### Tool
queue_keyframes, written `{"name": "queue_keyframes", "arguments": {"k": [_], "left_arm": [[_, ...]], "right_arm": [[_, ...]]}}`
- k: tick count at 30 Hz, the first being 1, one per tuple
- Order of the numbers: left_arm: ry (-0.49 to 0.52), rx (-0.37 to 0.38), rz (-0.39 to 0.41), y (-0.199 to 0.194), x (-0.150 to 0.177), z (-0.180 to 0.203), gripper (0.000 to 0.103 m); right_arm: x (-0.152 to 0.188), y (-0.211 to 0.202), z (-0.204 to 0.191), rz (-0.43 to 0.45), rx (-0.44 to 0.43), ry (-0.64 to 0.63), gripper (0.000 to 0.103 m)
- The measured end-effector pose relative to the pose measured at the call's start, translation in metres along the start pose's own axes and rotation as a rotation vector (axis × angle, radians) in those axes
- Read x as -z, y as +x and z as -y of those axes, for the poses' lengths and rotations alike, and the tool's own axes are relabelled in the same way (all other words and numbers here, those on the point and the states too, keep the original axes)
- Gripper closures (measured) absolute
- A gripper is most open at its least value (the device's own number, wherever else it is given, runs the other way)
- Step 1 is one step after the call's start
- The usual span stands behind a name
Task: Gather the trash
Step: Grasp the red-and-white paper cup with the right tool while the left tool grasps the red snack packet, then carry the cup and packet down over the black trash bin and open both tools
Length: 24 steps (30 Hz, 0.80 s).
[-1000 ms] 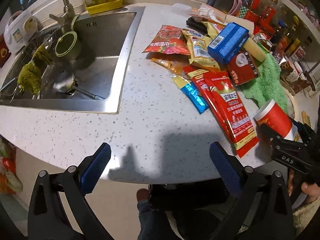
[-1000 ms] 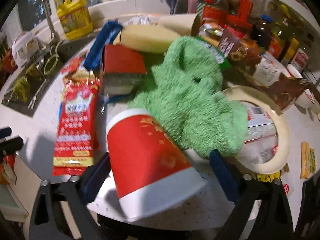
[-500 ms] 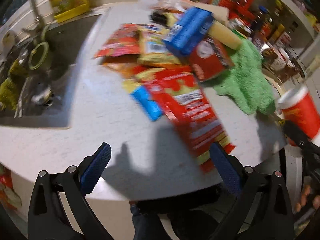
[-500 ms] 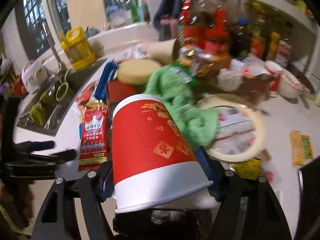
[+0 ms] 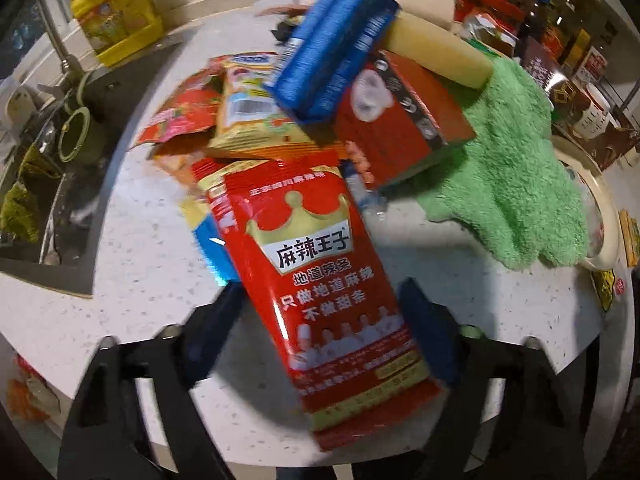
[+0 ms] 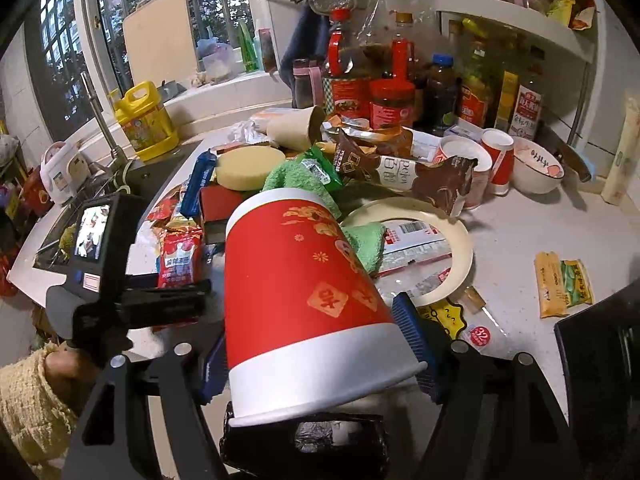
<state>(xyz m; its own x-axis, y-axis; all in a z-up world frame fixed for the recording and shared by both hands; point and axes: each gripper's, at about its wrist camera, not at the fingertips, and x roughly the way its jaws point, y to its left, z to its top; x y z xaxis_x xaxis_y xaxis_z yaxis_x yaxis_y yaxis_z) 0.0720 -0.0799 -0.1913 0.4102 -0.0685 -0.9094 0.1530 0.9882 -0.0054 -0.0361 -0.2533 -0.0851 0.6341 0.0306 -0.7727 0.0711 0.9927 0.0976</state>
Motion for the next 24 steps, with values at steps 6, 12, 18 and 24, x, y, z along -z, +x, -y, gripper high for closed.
{"name": "queue_keyframes", "arguments": {"k": [6, 12, 18, 24], "left_arm": [[-0.055, 0.103, 0.031, -0.015, -0.002, -0.031, 0.054], [-0.074, 0.145, 0.071, -0.04, 0.0, -0.051, 0.064], [-0.055, 0.198, 0.131, -0.068, 0.01, -0.05, 0.066], [-0.051, 0.235, 0.139, -0.086, 0.02, -0.056, 0.068]], "right_arm": [[-0.003, 0.002, -0.01, 0.012, -0.04, -0.011, 0.031], [-0.008, 0.001, -0.024, 0.03, -0.07, -0.03, 0.031], [-0.01, 0.001, -0.029, 0.038, -0.08, -0.027, 0.031], [-0.012, -0.004, -0.032, 0.047, -0.09, -0.027, 0.031]]}}
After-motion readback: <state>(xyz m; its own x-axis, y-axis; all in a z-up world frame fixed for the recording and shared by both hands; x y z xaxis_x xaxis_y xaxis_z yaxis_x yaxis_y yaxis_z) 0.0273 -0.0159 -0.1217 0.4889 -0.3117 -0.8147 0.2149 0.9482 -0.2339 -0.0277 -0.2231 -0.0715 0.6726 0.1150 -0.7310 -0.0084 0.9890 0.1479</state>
